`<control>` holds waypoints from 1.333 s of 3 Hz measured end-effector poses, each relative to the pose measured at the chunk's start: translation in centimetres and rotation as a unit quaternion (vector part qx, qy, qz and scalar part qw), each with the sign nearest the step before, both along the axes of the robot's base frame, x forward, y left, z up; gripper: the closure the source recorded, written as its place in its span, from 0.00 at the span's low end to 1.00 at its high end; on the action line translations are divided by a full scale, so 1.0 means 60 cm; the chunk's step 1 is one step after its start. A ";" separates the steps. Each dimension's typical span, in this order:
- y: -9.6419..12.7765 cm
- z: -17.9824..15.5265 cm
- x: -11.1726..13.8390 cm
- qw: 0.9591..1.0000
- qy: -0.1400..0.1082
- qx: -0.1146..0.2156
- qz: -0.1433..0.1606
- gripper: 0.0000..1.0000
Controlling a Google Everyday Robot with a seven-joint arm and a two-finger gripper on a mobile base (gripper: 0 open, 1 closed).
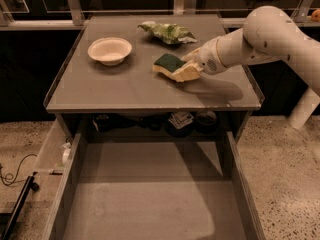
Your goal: Pick sponge from top drawer and place on counter
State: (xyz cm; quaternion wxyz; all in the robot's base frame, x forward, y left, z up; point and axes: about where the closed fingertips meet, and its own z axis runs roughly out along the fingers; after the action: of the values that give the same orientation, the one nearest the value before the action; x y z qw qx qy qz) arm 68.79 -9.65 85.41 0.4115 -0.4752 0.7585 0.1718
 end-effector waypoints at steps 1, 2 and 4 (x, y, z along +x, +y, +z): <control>0.000 0.000 0.000 1.000 0.000 0.000 0.000 0.60; 0.000 0.000 0.000 1.000 0.000 0.000 0.000 0.37; 0.000 0.000 0.000 1.000 0.000 0.000 0.000 0.00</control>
Offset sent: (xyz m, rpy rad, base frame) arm 0.0000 0.0000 0.0000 0.0000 0.0000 0.0000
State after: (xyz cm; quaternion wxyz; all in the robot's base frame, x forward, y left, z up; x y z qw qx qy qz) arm 68.79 -9.64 85.40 0.4115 -0.4752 0.7585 0.1718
